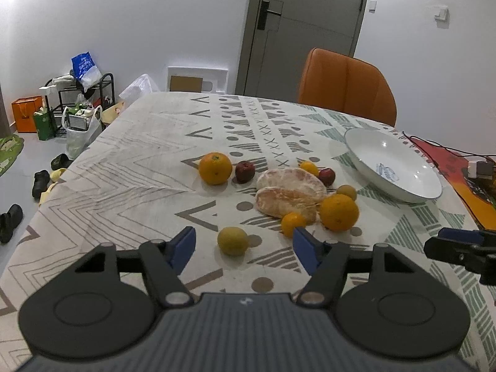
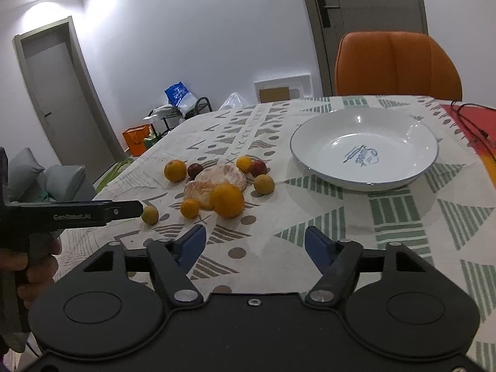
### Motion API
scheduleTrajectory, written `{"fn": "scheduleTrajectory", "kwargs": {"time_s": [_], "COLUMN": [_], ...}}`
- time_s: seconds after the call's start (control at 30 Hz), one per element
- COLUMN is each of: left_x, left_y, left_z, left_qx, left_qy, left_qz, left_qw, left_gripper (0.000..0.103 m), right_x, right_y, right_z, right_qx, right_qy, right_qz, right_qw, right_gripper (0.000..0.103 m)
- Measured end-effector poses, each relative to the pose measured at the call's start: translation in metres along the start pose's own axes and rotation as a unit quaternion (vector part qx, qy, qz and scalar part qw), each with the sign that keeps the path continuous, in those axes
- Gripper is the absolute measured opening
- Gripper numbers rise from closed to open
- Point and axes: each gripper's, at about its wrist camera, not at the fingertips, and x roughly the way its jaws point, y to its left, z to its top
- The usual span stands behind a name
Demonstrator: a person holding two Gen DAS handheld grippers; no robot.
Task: Organize fruits
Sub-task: 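Grasp the small yellow-green plum with the left tool while the right tool grasps a large orange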
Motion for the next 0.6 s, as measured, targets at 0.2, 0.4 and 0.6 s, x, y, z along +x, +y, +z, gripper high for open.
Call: {"fn": "scheduleTrajectory", "kwargs": {"time_s": [0.2,0.4,0.6], "left_x": [0.017,0.032,0.038], "left_y": [0.007,0.010,0.014], "left_z": [-0.002,-0.006,-0.004], "left_qx": [-0.010,-0.019,-0.022], "left_qy": [0.011,0.021,0.019], "left_qz": [0.003,0.006,0.011], "left_qw": [0.9999,0.9996,0.9995], "left_gripper": [0.058,0.052,0.027], "right_x": [0.018,0.035,0.053], "right_y": [-0.002,0.005,0.012], "right_z": [0.002,0.006,0.012], "right_qx": [0.004,-0.006,-0.013], "right_qy": [0.010,0.017,0.024], "right_qz": [0.002,0.016,0.022], "right_qw": [1.000,1.000,0.999], "right_gripper": [0.065,0.064,0.064]}}
